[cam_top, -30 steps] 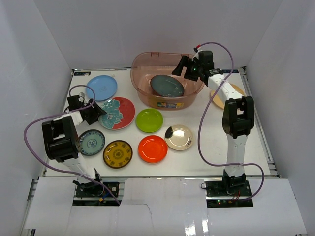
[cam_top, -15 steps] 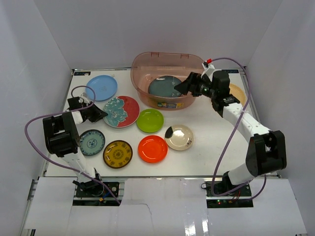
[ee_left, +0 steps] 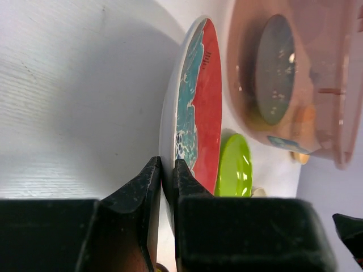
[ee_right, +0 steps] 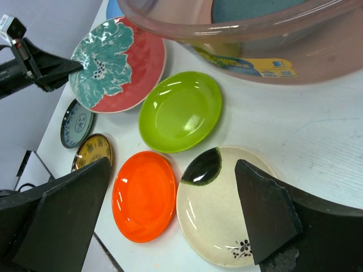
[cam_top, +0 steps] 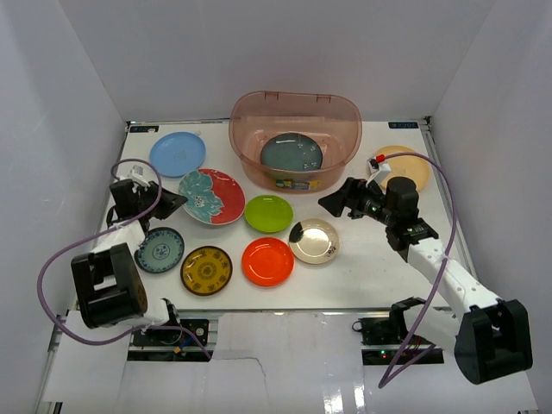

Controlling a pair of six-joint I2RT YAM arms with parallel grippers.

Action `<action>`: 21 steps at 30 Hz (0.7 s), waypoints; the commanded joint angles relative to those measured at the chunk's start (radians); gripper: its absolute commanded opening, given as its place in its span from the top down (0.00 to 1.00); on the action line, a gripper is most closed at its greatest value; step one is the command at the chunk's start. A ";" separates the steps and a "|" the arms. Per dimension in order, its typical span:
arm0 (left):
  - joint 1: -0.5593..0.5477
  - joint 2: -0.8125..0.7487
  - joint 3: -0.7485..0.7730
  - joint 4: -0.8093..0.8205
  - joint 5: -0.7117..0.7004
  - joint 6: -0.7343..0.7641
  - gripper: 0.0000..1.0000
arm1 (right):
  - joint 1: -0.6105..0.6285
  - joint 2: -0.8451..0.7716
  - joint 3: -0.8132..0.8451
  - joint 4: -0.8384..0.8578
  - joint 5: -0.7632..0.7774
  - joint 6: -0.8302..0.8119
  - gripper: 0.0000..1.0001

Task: Place the plates into the plastic bin on the countertop

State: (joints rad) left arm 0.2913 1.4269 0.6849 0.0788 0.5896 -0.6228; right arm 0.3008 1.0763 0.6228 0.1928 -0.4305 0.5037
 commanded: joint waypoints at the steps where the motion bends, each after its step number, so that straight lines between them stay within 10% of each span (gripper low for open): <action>1: -0.001 -0.135 -0.022 0.169 0.101 -0.152 1.00 | -0.011 -0.090 -0.021 -0.027 0.083 -0.030 0.04; 11: 0.009 -0.336 0.066 0.164 0.092 -0.285 1.00 | -0.051 -0.205 -0.075 -0.095 0.141 0.006 0.00; 21: 0.022 -0.468 0.220 0.073 0.021 -0.302 1.00 | -0.137 -0.248 -0.060 -0.141 0.133 0.002 0.30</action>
State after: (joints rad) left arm 0.3065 1.0172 0.7998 0.0544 0.5858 -0.8459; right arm 0.1844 0.8448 0.5499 0.0608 -0.2943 0.5121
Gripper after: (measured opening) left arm 0.204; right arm 0.740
